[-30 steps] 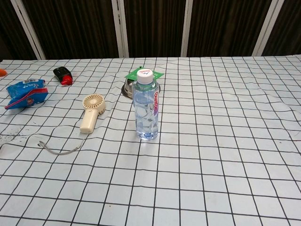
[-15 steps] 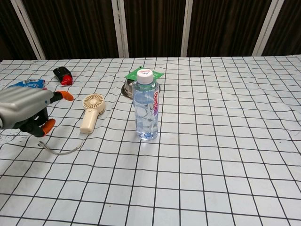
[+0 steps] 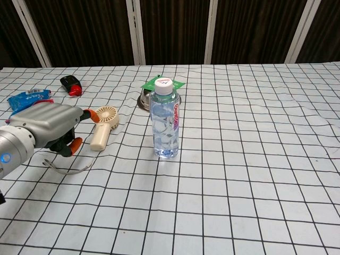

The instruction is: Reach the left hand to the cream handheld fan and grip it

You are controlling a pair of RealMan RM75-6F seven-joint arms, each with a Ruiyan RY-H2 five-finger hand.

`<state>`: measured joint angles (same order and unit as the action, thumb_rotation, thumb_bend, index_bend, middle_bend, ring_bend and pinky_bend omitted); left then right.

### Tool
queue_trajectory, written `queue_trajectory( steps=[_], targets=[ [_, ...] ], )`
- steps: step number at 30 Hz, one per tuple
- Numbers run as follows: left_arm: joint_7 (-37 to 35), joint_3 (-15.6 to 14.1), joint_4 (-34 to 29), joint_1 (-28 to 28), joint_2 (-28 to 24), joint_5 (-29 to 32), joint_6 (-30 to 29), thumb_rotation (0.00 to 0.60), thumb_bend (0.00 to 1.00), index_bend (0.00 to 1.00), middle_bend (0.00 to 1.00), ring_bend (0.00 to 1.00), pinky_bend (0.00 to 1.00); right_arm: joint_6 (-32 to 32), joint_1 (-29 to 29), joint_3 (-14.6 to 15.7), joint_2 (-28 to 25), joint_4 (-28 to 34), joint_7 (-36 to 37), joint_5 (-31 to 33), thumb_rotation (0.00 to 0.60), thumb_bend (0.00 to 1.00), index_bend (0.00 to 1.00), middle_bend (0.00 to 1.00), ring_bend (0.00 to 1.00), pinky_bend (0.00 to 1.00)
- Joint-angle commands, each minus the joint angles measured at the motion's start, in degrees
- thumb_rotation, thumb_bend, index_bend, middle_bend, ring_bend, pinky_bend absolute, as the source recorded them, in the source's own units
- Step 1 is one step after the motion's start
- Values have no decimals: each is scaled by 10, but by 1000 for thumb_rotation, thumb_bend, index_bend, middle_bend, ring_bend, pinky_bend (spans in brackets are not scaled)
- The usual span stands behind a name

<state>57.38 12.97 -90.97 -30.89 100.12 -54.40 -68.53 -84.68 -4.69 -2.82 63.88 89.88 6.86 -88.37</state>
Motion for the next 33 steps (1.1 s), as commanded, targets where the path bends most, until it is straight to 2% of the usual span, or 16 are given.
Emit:
queue_trajectory(
  steps=[1, 33],
  targets=[
    [-1, 2, 6, -7, 5, 8, 1, 600, 763, 190, 931, 846, 849, 0, 0, 0, 0, 0, -1, 0, 600, 279, 108, 0, 0, 0],
    [-15, -23, 45, -39, 25, 33, -14, 600, 767, 200, 931, 846, 849, 2, -2, 0, -1, 1, 0, 2, 600, 279, 108, 0, 0, 0]
  ],
)
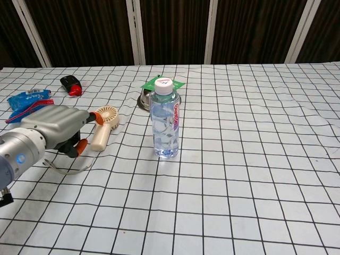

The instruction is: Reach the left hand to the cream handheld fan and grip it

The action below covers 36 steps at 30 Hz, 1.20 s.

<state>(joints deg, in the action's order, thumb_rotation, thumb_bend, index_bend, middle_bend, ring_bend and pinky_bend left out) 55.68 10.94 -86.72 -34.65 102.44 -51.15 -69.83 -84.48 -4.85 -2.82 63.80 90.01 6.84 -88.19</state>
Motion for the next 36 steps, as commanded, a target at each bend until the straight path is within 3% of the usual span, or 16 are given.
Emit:
queue_trajectory(
  steps=[1, 27, 33, 36],
  targets=[
    [2, -4, 4, -2, 2, 2, -1, 600, 767, 201, 930, 846, 849, 0, 0, 0, 0, 0, 0, 0, 600, 280, 108, 0, 0, 0],
    [-15, -34, 25, -3, 2, 5, 2, 600, 770, 193, 908, 825, 849, -1, 0, 0, 0, 0, -1, 0, 600, 279, 108, 0, 0, 0],
    [-76, -7, -8, 0, -12, -40, -27, 600, 733, 82, 806, 721, 817, -1, 0, 0, 1, 0, -4, 1, 600, 279, 108, 0, 0, 0],
    [-97, 2, -34, 4, -30, -68, -48, 600, 615, 9, 624, 553, 701, -2, 0, 0, 1, 0, -4, 1, 600, 279, 108, 0, 0, 0]
  ],
)
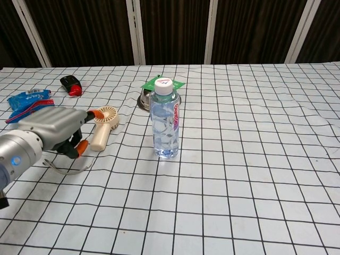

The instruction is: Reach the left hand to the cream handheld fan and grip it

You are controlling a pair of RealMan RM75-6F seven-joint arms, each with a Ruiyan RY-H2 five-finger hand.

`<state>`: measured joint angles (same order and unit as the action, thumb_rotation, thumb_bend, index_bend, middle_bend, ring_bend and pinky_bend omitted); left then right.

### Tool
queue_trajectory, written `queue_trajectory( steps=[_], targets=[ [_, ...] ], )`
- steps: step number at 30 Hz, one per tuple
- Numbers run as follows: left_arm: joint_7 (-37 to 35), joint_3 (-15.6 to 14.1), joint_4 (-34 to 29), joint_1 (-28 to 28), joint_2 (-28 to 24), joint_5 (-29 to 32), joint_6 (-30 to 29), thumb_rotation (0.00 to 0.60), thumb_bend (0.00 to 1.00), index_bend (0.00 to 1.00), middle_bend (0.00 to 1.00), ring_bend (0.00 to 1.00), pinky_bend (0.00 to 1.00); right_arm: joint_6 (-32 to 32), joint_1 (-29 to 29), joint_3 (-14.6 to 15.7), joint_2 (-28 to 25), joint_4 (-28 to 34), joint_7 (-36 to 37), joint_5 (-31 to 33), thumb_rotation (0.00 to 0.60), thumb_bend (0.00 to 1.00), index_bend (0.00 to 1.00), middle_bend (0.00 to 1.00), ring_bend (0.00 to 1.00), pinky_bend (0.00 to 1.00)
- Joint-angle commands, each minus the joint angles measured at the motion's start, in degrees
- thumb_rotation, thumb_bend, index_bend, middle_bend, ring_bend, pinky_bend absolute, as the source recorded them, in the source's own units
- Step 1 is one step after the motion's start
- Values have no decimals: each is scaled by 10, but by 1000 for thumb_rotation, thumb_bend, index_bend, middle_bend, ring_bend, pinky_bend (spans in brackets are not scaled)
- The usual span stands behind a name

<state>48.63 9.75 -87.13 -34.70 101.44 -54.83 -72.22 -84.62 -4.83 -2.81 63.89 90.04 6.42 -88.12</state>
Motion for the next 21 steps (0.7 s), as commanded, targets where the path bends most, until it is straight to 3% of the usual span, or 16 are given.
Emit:
queue_trajectory(
  steps=[1, 4, 11, 14, 19, 21],
  targets=[
    [-30, 15, -41, 7, -28, -37, -31, 600, 558, 0, 528, 469, 620, 0, 0, 0, 0, 0, 0, 0, 600, 279, 108, 0, 0, 0],
    [-38, 9, -80, 21, -59, -55, -51, 600, 444, 0, 319, 305, 430, -1, 1, 0, 0, -1, 0, 0, 600, 279, 108, 0, 0, 0],
    [-97, -56, -165, 88, -163, -129, -104, 600, 262, 0, 28, 35, 115, -4, 2, 1, 2, -1, -3, -2, 600, 278, 108, 0, 0, 0],
    [-133, -91, -181, 124, -205, -161, -131, 600, 204, 0, 0, 0, 24, -5, 2, 1, 2, -1, -5, -2, 600, 279, 108, 0, 0, 0],
    [-201, -156, -154, 183, -263, -238, -182, 600, 154, 0, 0, 0, 0, -8, 3, 1, 3, -1, -8, -4, 600, 279, 108, 0, 0, 0],
    [-216, -166, -151, 197, -276, -252, -195, 600, 154, 0, 0, 0, 0, -9, 3, 1, 3, 0, -8, -5, 600, 279, 108, 0, 0, 0]
  ],
)
